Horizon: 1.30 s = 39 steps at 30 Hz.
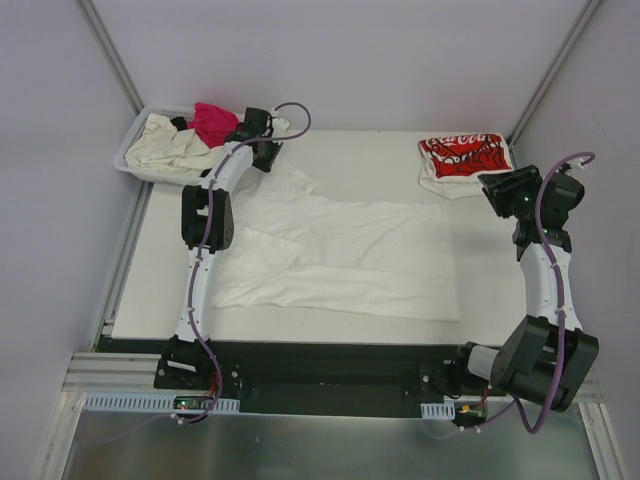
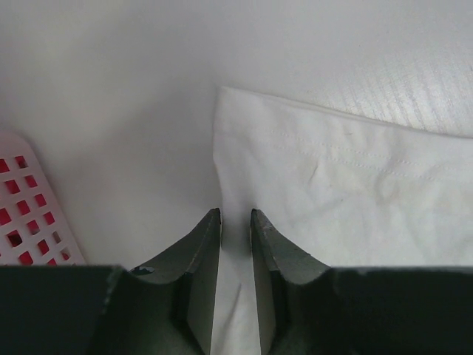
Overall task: Fold and stack the t-shirts
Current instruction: Grap the side of the flattened tshirt furthest away from the robot with both arms
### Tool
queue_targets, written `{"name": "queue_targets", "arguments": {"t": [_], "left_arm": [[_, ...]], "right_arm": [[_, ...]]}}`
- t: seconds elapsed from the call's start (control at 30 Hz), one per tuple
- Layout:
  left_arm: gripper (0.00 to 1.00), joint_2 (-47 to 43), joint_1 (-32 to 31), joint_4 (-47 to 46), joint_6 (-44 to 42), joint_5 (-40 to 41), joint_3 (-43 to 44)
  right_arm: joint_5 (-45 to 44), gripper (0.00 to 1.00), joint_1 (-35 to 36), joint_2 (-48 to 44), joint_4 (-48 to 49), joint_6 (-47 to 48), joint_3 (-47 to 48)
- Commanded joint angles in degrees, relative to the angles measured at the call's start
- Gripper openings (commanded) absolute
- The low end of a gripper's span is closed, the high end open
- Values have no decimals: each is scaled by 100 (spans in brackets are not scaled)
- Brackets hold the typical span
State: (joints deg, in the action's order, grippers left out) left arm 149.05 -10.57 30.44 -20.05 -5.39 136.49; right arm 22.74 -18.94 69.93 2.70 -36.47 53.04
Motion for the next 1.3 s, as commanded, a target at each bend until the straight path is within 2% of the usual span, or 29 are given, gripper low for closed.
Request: {"name": "queue_targets", "arguments": {"t": [0.0, 0.27, 0.7, 0.77, 1.0, 1.13, 1.27], "left_arm": [[19, 89, -68, -11, 1, 108, 256], [8, -8, -191, -134, 230, -6, 229], [5, -350, -279, -336, 362, 134, 45], [0, -377, -279, -363, 371, 196, 19], [0, -509, -279, -407, 406, 187, -17], [0, -666, -297, -451, 441, 222, -122], [0, -781, -314, -486, 467, 231, -157]], "right_arm": [[-77, 43, -57, -67, 134, -36, 198], [-42, 42, 22, 213, 205, -1, 154], [187, 47, 127, 1189, 345, -1, 330], [178, 47, 153, 1233, 371, -1, 348], [116, 47, 250, 1558, 398, 17, 383], [107, 54, 338, 1944, 372, 43, 549], [55, 56, 417, 2366, 363, 43, 734]]}}
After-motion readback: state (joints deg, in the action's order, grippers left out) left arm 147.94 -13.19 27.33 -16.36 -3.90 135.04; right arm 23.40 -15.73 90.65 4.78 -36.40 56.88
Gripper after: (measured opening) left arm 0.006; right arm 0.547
